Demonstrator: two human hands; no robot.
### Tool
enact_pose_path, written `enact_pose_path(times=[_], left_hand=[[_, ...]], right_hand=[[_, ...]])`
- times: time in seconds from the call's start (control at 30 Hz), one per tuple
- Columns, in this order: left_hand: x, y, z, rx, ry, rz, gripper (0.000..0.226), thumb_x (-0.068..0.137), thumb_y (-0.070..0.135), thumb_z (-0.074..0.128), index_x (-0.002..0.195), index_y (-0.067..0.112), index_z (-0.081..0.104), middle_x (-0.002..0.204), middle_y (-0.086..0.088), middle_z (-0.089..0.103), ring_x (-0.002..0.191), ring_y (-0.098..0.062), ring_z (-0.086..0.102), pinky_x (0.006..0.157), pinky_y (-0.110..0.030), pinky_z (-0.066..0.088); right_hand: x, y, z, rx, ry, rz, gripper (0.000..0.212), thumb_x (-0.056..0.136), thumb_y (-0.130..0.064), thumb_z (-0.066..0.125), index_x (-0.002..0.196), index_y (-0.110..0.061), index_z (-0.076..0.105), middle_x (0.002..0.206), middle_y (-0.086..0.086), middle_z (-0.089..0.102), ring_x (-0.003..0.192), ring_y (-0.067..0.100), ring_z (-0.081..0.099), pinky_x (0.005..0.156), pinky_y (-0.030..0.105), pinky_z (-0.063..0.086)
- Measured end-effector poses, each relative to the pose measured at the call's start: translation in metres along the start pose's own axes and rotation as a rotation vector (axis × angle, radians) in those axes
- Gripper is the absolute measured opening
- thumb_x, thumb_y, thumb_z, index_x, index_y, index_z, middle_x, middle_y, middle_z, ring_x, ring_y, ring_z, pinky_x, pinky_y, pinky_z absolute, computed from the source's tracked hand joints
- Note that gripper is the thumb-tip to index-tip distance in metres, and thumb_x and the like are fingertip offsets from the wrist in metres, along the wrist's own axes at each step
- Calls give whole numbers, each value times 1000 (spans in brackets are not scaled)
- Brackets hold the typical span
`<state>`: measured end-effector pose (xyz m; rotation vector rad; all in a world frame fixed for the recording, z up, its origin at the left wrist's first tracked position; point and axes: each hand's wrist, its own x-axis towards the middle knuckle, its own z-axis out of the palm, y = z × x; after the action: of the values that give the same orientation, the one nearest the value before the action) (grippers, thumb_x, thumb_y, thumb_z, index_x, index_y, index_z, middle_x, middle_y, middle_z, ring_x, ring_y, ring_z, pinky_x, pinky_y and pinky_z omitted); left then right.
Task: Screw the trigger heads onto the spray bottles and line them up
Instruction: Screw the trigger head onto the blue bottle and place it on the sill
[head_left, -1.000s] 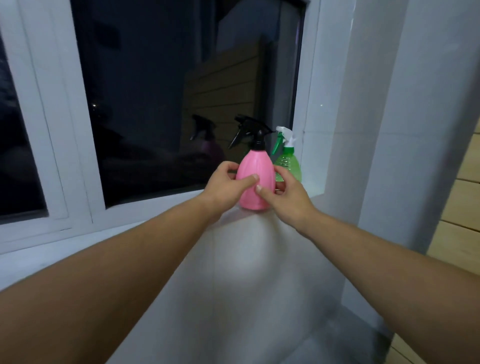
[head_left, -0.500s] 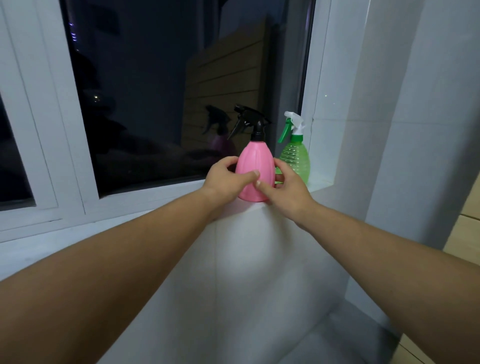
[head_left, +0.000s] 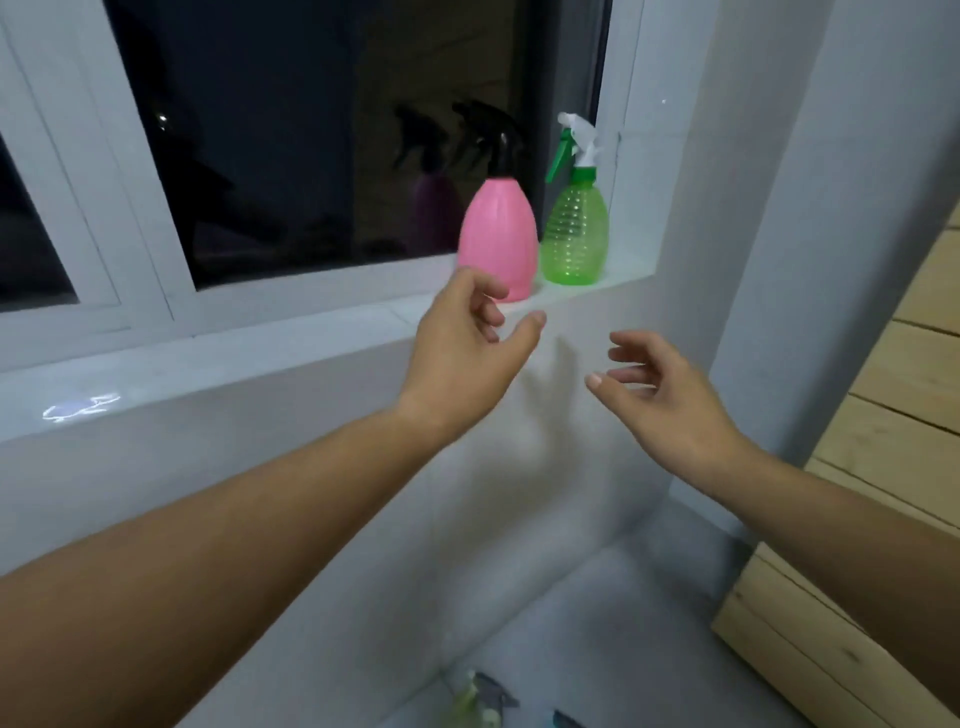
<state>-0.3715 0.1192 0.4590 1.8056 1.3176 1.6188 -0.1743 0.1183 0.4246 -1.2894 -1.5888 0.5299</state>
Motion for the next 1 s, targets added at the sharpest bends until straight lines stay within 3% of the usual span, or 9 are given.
enact_pose_path(times=[0.13,0.23,0.33,0.4,0.5,0.63,0.7,0.87,1.0], left_hand=[[-63,-45,44,24,-233,-200,21,87,28,76,94,16,61,73,4,56,59,-9,50,61,-22,45],[-108,-97,76,132,-456,-429,26,88,32,75,98,15,58,72,2,57,59,-14,53,57,-27,44],[-153,-147,96,346,-649,-610,39,88,43,73,109,14,58,95,-3,61,85,-22,61,72,-31,49],[-185,-178,106,424,-787,-738,51,89,46,71,123,10,57,111,-4,56,103,-26,60,85,-33,48],[-233,-217,118,429,-921,-889,69,87,45,73,139,5,50,132,-11,59,115,-29,61,87,-34,49],[-281,-256,136,449,-1035,-936,95,75,59,76,149,10,44,147,-8,54,126,-27,58,100,-33,51],[-294,-269,142,447,-1052,-935,111,62,71,74,151,13,42,149,-5,53,129,-28,58,106,-35,49],[-310,-284,153,539,-1044,-936,88,81,53,77,146,6,40,143,-12,53,122,-27,57,91,-33,46],[-316,-297,158,499,-1032,-1034,82,79,51,80,139,8,46,134,-12,58,105,-23,57,85,-33,48]], right_hand=[[-65,56,-9,-68,-86,125,39,85,-26,73,120,-19,59,111,-3,63,91,7,63,77,11,50],[-110,109,-1,-111,-129,241,34,85,-24,73,116,-16,62,109,1,65,82,5,61,66,6,48],[-151,155,12,-166,-207,369,32,86,-32,71,114,-19,61,103,-4,63,79,3,61,62,6,46],[-174,187,24,-222,-290,449,34,86,-36,70,114,-20,61,103,-3,64,84,9,63,69,16,47],[-206,233,47,-250,-420,602,34,85,-38,69,114,-20,61,104,-1,64,88,15,63,68,19,45],[-235,289,85,-256,-512,706,24,85,-33,69,102,-16,67,97,2,67,91,20,64,78,26,48],[-241,310,102,-247,-501,757,19,86,-33,68,94,-16,67,91,3,65,86,20,62,72,26,43],[-244,352,134,-233,-440,878,37,83,-33,70,111,-10,65,102,11,69,90,25,64,75,26,45],[-244,378,147,-291,-405,881,64,68,-56,70,119,-18,65,116,18,65,101,33,67,88,44,56]])
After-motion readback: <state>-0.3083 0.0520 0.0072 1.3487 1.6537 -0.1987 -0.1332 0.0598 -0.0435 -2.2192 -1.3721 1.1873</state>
